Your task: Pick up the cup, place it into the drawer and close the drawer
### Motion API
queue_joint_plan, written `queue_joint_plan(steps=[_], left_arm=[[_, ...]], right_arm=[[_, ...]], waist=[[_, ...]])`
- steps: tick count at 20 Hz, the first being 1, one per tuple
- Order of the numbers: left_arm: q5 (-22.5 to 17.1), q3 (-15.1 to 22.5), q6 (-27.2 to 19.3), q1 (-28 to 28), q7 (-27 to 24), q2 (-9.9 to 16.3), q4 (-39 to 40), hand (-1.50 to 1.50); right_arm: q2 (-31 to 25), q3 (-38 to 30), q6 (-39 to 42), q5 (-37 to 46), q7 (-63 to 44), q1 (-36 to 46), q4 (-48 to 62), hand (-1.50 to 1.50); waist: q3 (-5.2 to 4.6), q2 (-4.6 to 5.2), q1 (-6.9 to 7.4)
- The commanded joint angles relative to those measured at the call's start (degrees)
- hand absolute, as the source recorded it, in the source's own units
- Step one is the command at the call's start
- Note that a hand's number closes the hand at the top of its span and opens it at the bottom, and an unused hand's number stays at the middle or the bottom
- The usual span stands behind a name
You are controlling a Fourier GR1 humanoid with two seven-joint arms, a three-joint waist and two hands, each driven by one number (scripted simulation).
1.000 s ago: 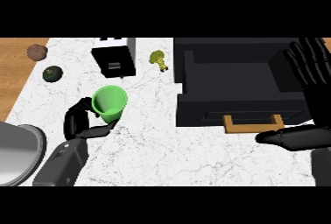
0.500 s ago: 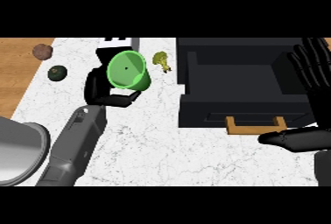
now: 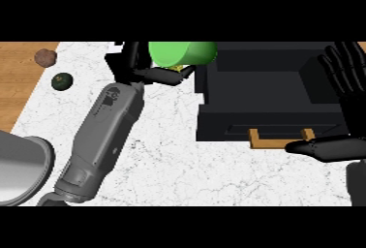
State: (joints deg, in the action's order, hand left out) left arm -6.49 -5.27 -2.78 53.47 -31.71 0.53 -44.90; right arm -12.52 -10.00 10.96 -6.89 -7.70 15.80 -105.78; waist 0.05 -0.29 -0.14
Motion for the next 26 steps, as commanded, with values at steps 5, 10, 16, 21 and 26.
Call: queue_joint_plan(steps=[5,10,16,21,26], left_arm=[[-2.47,4.03,-11.25,15.95,13.27,-0.52,5.56,1.5],[-5.8,9.57,-17.17,23.54,18.67,-0.53,15.77,1.5],[-9.26,16.57,-18.34,23.23,15.77,-0.53,24.61,1.5],[-9.17,21.94,-12.47,24.72,20.58,-0.53,28.51,1.5],[-10.88,26.21,-11.47,21.79,19.6,-0.53,28.58,1.5]], right_arm=[[-0.63,-0.77,1.76,-0.44,3.08,-1.64,1.18,-1.5],[0.9,0.88,0.59,0.52,3.46,0.53,1.77,-1.5],[0.19,1.11,1.48,-0.84,1.81,2.47,0.83,-1.5],[-0.62,0.7,2.29,-1.34,2.34,5.74,3.88,-1.5],[0.55,3.0,2.71,-0.21,3.68,6.21,4.48,-1.5]], waist=[[-0.01,0.49,-1.42],[0.03,0.94,-3.18],[0.05,1.54,-5.4],[0.1,2.19,-7.05],[0.1,2.84,-9.38]])
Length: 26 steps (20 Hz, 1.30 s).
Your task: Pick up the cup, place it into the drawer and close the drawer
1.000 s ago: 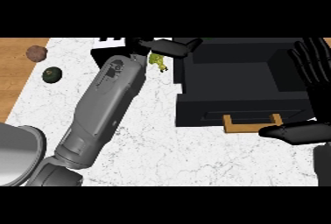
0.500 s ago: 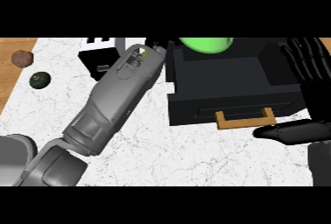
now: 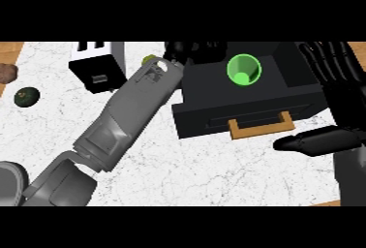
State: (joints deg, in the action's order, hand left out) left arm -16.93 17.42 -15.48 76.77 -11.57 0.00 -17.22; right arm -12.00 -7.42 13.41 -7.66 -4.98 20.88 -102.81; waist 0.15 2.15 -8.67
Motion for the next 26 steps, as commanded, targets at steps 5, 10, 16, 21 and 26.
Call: queue_joint_plan(steps=[5,10,16,21,26], left_arm=[[-5.24,1.99,-0.15,-3.54,-4.6,0.0,-1.4,-1.5],[-11.82,0.18,2.29,-4.57,-8.01,0.0,-5.37,-1.5],[-16.89,-2.72,-0.08,-3.35,-14.96,0.0,-6.32,-1.5],[-19.0,-2.53,-2.25,-2.77,-15.91,0.0,-4.88,-1.5],[-20.41,-3.1,-1.89,-4.28,-17.6,0.0,-4.04,-1.5]], right_arm=[[0.75,2.25,3.32,-2.52,1.47,1.62,0.48,-1.5],[1.94,7.86,10.57,-8.39,-0.36,2.95,1.37,1.5],[-3.15,13.76,20.79,-11.05,-5.18,1.8,2.01,1.5],[-9.61,17.37,25.11,-3.5,-8.29,0.14,0.93,-1.5],[-10.75,20.9,19.48,14.63,-6.79,-1.17,-1.35,-1.5]], waist=[[-0.03,1.14,-3.55],[-0.1,0.86,-2.93],[-0.18,0.49,-1.52],[-0.14,-0.69,1.87],[-0.12,-1.18,4.73]])
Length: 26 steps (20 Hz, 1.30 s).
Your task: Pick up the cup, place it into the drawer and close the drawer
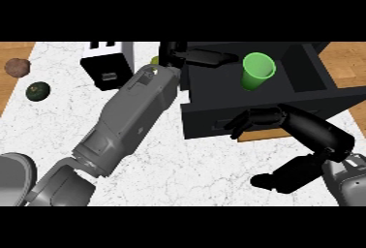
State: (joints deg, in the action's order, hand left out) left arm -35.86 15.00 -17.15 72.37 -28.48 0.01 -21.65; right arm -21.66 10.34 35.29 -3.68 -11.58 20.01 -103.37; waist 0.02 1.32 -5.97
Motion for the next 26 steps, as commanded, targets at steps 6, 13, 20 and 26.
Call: queue_joint_plan(steps=[6,13,20,26], left_arm=[[-2.67,0.01,2.23,-5.18,-4.58,-0.01,-2.73,-1.5],[-2.91,-1.87,5.55,-10.33,-4.58,2.09,-6.55,-1.5],[-3.29,-1.71,9.27,-16.31,-3.05,6.23,-12.78,-1.5],[-3.64,-1.21,11.94,-18.25,-0.63,8.89,-16.77,-1.5]], right_arm=[[1.29,7.74,-10.44,25.56,10.98,-3.48,15.23,-1.5],[5.57,9.52,-14.14,32.23,17.72,8.24,41.35,1.5],[7.07,3.68,-23.73,34.27,29.93,16.64,61.87,1.5],[4.24,-4.28,-26.96,31.16,33.73,26.08,70.78,1.5]], waist=[[0.06,-0.65,5.7],[0.06,-0.62,9.31],[0.18,-0.37,11.35],[0.3,0.36,14.21]])
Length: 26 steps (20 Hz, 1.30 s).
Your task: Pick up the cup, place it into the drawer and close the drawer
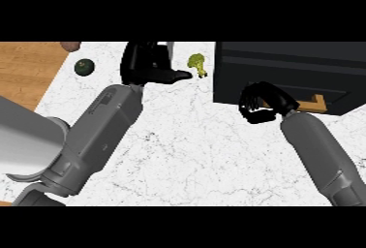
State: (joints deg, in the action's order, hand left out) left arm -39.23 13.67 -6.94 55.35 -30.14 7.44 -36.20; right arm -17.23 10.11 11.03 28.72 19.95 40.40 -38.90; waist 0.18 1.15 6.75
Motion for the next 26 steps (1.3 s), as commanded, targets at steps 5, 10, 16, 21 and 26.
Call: queue_joint_plan(steps=[5,10,16,21,26], left_arm=[[0.5,1.25,2.76,-4.33,0.09,1.51,-3.53,-1.5],[-0.22,1.05,4.38,-5.79,1.75,3.4,-5.38,-1.5],[-0.33,1.21,6.44,-6.2,2.37,4.78,-6.55,-1.5],[-0.96,0.97,8.11,-6.99,2.98,5.75,-7.33,-1.5],[-0.94,1.21,8.49,-8.0,2.69,5.46,-7.82,-1.5]], right_arm=[[-4.02,-8.97,-2.84,-3.63,1.44,12.12,11.17,1.5],[-6.95,-10.77,-0.68,-5.39,0.52,13.57,11.16,1.5],[-8.48,-11.37,2.22,-6.91,0.16,13.84,9.54,1.5],[-9.87,-13.24,4.59,-9.61,0.19,13.27,7.67,1.5],[-11.0,-13.61,6.8,-10.71,0.38,11.98,6.55,1.5]], waist=[[0.14,1.24,2.47],[0.1,1.24,3.97],[0.05,1.68,5.16],[0.0,1.69,5.73],[0.04,1.93,5.63]])
